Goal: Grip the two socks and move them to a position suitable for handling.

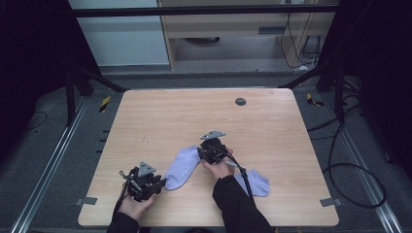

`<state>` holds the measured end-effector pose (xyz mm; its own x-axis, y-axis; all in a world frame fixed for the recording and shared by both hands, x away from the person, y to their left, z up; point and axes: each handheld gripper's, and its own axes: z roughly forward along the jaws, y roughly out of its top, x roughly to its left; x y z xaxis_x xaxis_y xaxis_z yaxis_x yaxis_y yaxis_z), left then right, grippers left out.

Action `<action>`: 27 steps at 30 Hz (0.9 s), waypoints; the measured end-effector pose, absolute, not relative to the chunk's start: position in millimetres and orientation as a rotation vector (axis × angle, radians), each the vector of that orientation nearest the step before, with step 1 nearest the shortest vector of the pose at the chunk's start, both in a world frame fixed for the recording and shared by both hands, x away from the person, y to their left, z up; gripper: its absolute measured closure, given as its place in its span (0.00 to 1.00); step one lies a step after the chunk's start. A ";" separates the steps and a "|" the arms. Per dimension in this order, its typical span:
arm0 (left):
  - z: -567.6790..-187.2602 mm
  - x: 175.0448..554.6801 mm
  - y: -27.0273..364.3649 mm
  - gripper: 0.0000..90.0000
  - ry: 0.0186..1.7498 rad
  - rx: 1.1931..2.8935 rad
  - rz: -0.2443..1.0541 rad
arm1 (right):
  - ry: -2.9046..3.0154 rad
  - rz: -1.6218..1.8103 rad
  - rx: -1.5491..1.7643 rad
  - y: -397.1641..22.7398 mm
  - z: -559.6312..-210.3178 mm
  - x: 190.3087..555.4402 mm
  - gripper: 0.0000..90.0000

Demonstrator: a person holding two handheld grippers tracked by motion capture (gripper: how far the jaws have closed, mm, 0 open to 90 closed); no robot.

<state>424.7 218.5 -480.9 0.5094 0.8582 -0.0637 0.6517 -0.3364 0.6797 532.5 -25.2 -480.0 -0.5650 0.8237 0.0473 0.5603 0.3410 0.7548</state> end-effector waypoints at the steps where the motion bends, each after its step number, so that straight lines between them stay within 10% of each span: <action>1: -480.9 424.7 218.5 0.79 1.229 2.097 0.405 | 2.268 1.070 1.226 -25.2 -480.0 532.5 0.78; 13: -487.2 426.9 211.2 0.96 1.231 2.164 0.385 | 2.314 1.038 1.271 -22.5 -498.6 537.1 0.98; 27: -472.2 436.3 236.4 0.98 1.282 2.109 0.505 | 2.313 1.139 1.212 -18.3 -479.1 511.9 0.99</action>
<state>436.3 236.4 -472.2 0.4577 0.8891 0.0076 0.6555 -0.3432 0.6727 511.9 -18.3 -479.1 -0.6029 0.7917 0.0987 0.5609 0.3326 0.7581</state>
